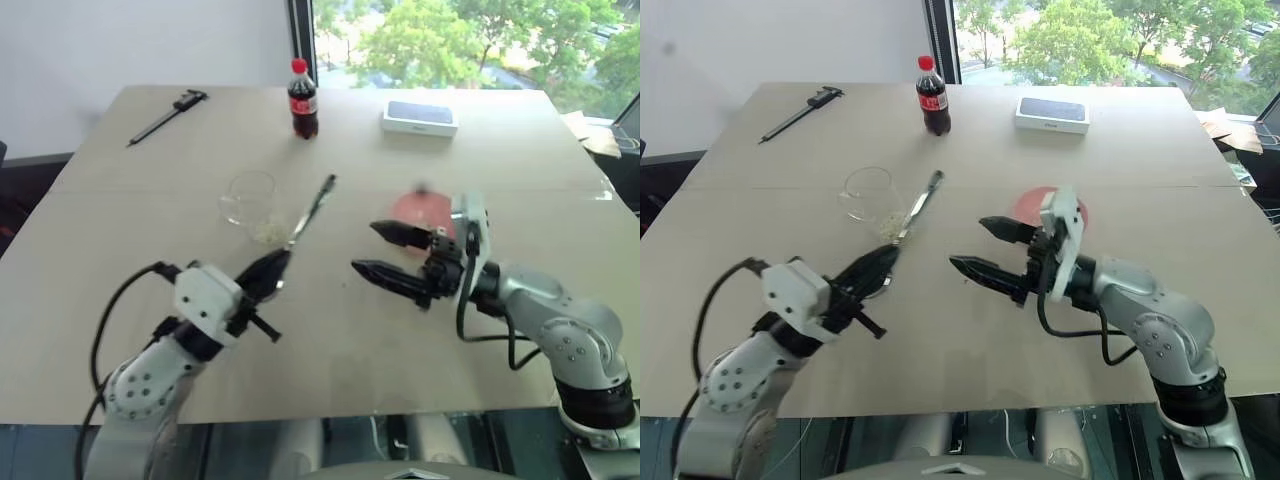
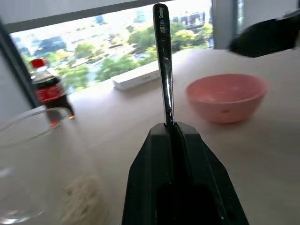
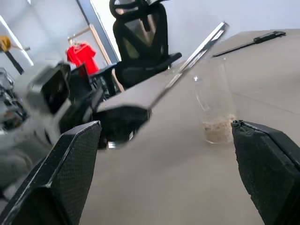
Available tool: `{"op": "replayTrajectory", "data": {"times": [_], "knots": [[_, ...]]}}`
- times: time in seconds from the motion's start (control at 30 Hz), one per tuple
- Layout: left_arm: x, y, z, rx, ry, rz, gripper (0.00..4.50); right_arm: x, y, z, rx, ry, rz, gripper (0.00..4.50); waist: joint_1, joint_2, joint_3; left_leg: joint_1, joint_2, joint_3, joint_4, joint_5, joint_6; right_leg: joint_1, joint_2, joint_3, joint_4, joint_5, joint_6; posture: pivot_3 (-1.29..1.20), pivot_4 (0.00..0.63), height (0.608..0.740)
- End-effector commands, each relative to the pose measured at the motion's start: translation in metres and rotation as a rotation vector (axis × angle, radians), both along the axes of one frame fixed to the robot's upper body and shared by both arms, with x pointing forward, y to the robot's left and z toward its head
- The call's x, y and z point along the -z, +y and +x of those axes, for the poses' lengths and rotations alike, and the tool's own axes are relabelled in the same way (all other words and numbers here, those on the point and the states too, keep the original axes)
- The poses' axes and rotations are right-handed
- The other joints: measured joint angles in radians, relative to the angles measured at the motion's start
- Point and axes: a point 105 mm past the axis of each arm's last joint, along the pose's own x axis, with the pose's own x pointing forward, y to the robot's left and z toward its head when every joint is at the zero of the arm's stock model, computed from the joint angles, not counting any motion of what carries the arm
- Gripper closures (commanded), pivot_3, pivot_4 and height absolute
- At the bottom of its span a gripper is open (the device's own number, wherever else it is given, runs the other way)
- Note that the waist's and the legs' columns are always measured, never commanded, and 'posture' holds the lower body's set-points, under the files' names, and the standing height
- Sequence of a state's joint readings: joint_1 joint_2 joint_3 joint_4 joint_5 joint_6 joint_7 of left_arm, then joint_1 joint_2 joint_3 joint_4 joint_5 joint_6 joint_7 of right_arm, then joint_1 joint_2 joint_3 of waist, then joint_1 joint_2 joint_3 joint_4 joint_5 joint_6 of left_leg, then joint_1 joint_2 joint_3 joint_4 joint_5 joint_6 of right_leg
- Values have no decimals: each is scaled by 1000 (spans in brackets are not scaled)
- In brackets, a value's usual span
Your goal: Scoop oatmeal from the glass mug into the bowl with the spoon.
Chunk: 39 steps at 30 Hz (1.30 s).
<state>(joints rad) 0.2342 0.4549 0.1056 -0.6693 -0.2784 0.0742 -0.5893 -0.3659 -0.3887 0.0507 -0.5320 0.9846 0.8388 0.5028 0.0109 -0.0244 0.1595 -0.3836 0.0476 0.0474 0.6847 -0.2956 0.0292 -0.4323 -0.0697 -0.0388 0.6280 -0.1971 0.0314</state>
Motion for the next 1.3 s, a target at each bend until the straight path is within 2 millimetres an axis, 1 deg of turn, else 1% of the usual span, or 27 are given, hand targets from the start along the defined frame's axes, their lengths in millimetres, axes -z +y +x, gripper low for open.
{"op": "replayTrajectory", "data": {"times": [0.03, 0.13, 0.2, 0.3, 0.4, 0.43, 0.5, 0.57, 0.6, 0.63, 0.7, 0.73, 0.77, 0.9, 0.97, 1.0, 1.1, 1.13, 1.17, 1.2, 1.3], "knots": [[-1, -10, -2, 71, -32, 29, 4407, -5, 6, 2, 1, 50, 7, 0, 1, 1, 0, 0, 0, 0, 0, 0, 0, 0, 0, 0, 0, 0, 0, 0, 150, 740], [2, -18, -3, 116, -49, 71, 4407, -6, 14, 7, 11, 111, 24, 0, 1, 1, 0, -1, 0, 0, 0, 0, 0, 0, 0, 0, 0, 0, 0, 0, 150, 740], [4, -19, -2, 125, -56, 82, 4407, -14, 18, 8, 0, 142, 75, 0, 0, 1, 1, -1, 0, 0, 0, 0, 0, 0, 0, 0, 0, 0, 0, 0, 150, 740], [7, -21, -4, 142, -53, 92, 4407, -26, 20, 7, -19, 170, 138, 0, 0, 1, 1, -1, 0, 0, 0, 0, 0, 0, 0, 0, 0, 0, 0, 0, 150, 740], [9, -22, -4, 136, -42, 74, 4407, -29, 20, 3, -45, 178, 142, 0, 2, 2, 1, -1, 0, 0, 0, 0, 0, 0, 0, 0, 0, 1, 1, 0, 150, 740], [10, -22, -4, 135, -42, 75, 4465, -29, 19, 3, -43, 181, 137, 254, 1, 2, 1, -1, 0, 0, 0, 0, 0, 0, 0, 0, 0, 0, 1, 0, 150, 740], [11, -22, -4, 133, -40, 84, 4500, -27, 17, 2, -46, 181, 123, 913, 0, 2, 1, -1, 0, 0, 0, 0, 0, 0, 0, 0, 0, 0, 1, 0, 150, 740], [12, -22, -5, 135, -38, 92, 4500, -26, 17, 1, -49, 181, 116, 1814, 0, 2, 1, -1, 0, 0, 0, 0, 0, 0, 0, 0, 0, 0, 1, 0, 150, 740], [13, -22, -5, 136, -38, 92, 4500, -26, 17, 1, -47, 182, 113, 2362, 0, 3, 2, -1, 0, 0, -1, 0, 0, 0, 0, 0, 0, 0, 1, 0, 150, 740], [13, -22, -5, 136, -38, 92, 4500, -25, 17, 1, -45, 182, 112, 2790, 0, 3, 2, -1, 0, 0, -1, 0, 0, 0, 0, 0, 0, 0, 1, 0, 150, 740], [13, -22, -4, 134, -39, 95, 4500, -24, 17, 3, -36, 183, 106, 3856, 0, 3, 2, -1, 0, 0, -1, 0, 0, 0, 0, 0, 0, 0, 1, 0, 150, 740], [13, -22, -4, 134, -38, 95, 4500, -23, 16, 4, -30, 185, 105, 4320, 0, 3, 2, -1, 0, 0, -1, 0, 0, 0, 0, 0, 0, 0, 1, 0, 150, 740], [14, -21, -3, 133, -37, 95, 4500, -22, 16, 5, -23, 187, 105, 4485, 0, 4, 2, -1, 0, 0, -1, 0, 0, 0, 0, 0, 0, 0, 1, 0, 150, 740], [14, -17, 1, 121, -32, 106, 4500, -18, 13, 7, -10, 180, 69, 4485, 0, 4, 2, -1, 0, 0, -1, 0, 0, 0, 0, 0, 0, 1, 1, 0, 150, 740], [14, -14, 3, 117, -33, 108, 3839, -15, 12, 9, -4, 180, 48, 4500, 0, 4, 3, -1, 0, 0, -1, 0, 0, 0, 0, 0, 0, 1, 1, 0, 150, 740], [13, -14, 3, 117, -36, 114, 3610, -14, 11, 11, 0, 182, 45, 4500, 0, 4, 3, -1, 0, 0, -1, 0, 0, 0, 0, 0, 0, 1, 1, 0, 150, 740], [12, -13, 4, 100, -55, 126, 2272, -15, 11, 18, 20, 180, 54, 4500, 0, 4, 3, -1, 0, 0, -1, 0, 0, 0, 0, 0, 0, 0, 1, 0, 150, 740], [10, -10, 5, 68, -71, 127, 1875, -17, 9, 21, 38, 167, 59, 4500, 0, 5, 3, -1, 0, 0, -1, 0, 0, 0, 0, 0, 0, 0, 1, 0, 150, 740], [7, -5, 9, 8, -112, 155, 1358, -17, 7, 25, 63, 159, 64, 4500, 0, 5, 3, -1, 0, 0, -1, 0, 0, 0, 0, 0, 0, 1, 1, 0, 150, 740], [5, 0, 12, -47, -148, 182, 1013, -17, 6, 28, 82, 155, 66, 4500, 0, 5, 3, -1, 0, 0, -1, 0, 0, 0, 0, 0, 0, 1, 1, 0, 150, 740], [-12, 30, 27, -292, -248, 175, 1013, -14, -1, 34, 117, 151, 60, 4500, 1, 5, 3, -1, 0, 0, -1, 0, 0, 0, 0, 0, 0, 2, 4, 0, 150, 740]]}}
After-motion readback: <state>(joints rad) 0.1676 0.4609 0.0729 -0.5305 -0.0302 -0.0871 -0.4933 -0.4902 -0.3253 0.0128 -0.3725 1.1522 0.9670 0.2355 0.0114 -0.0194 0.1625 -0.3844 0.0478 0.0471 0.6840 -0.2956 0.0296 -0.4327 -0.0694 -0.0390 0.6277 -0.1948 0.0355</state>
